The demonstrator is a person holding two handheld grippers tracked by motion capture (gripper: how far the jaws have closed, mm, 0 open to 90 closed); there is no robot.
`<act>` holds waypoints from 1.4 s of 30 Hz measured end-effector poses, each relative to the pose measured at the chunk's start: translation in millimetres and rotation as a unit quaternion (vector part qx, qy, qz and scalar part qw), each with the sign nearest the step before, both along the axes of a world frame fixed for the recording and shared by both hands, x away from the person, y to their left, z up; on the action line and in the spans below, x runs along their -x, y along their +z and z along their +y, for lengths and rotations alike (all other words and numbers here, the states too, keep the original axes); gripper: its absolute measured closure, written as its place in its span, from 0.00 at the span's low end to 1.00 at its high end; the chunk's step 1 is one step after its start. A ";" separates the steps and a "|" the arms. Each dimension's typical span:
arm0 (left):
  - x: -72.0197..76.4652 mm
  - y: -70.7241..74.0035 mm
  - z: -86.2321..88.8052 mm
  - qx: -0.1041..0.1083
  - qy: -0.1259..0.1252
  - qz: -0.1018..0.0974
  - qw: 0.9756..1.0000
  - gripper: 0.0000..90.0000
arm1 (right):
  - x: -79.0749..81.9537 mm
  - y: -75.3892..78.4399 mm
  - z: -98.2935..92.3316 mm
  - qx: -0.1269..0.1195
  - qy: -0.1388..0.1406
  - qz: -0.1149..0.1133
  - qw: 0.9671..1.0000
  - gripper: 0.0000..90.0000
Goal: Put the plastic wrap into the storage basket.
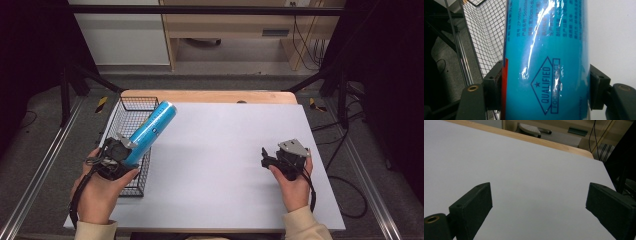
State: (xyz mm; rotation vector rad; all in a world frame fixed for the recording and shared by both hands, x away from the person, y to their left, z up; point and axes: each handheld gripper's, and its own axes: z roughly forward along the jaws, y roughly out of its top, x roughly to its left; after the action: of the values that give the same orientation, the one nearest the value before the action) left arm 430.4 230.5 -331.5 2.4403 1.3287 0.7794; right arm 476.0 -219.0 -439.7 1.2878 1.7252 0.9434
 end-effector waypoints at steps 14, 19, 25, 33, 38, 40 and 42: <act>0.9 -8.1 14.9 0.002 0.017 0.012 1.000 0.35 | -4.0 -3.3 -14.1 -0.016 -0.012 0.020 1.000 0.06; 1.9 -9.3 16.9 0.002 0.017 0.012 1.000 0.35 | -4.7 -5.5 -27.3 -0.005 -0.072 0.034 0.997 0.07; 2.9 -9.6 19.0 0.002 0.021 0.013 1.000 0.35 | -9.1 -14.4 -37.0 -0.011 -0.088 0.080 0.993 0.07; 6.9 -7.8 23.3 0.004 0.024 0.009 1.000 0.35 | -2.1 -12.6 -43.1 -0.051 -0.039 0.151 0.986 0.07; 9.4 -7.4 27.5 0.006 0.029 0.009 1.000 0.35 | 2.8 -11.5 -44.5 -0.054 -0.038 0.147 0.987 0.07; 10.4 -7.7 28.7 0.009 0.032 0.009 0.999 0.35 | 4.7 -11.4 -44.9 -0.047 -0.035 0.144 0.988 0.07; 11.5 -7.8 29.7 0.011 0.037 0.012 0.999 0.35 | 6.5 -11.1 -45.0 -0.047 -0.030 0.141 0.988 0.07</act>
State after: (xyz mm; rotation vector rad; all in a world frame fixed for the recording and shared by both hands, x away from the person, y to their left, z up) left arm 418.9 260.1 -339.3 2.4043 1.4352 0.7516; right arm 469.4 -264.0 -450.8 1.5887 1.8594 0.8478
